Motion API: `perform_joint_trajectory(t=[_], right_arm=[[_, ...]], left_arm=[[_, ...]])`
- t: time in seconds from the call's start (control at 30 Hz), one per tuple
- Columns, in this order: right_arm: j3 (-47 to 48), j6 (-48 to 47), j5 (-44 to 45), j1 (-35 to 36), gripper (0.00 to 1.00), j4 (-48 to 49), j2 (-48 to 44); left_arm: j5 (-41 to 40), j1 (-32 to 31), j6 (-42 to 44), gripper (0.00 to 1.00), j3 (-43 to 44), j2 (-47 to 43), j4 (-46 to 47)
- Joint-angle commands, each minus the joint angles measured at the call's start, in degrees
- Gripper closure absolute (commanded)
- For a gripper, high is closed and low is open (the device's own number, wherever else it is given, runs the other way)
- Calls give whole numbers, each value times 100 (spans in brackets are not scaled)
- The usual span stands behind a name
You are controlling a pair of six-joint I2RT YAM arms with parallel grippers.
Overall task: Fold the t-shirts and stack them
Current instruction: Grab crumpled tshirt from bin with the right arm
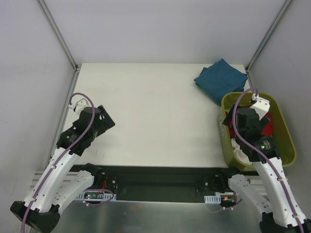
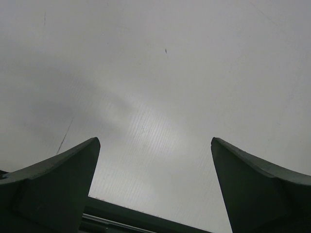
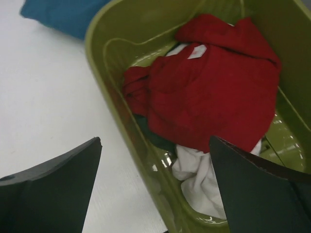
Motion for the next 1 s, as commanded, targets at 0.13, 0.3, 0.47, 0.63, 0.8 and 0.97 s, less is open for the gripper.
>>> perform_joint_trajectory(t=[0.13,0.3,0.47,0.63,0.8,0.97], right_arm=[[544,-231,-1874,-2419,3,-117,1132],[728,-310,-1965,-3414,3,6,2220],[1079,-380,-1781,-3854,9,190,3197],[1185,-363,-1543,-4030,18,419,3743],[1107,-345,-1525,-4144,21,743,4121],[1142,-380,-1815,-4241,35,955,4464]], left_arm=[[-68,40,-55,1,-256,109,250],[161,40,33,1,-502,205,567],[214,40,138,1,-529,443,716],[266,40,252,1,-582,601,848],[284,40,358,1,-573,794,901],[276,40,384,1,-590,847,910]])
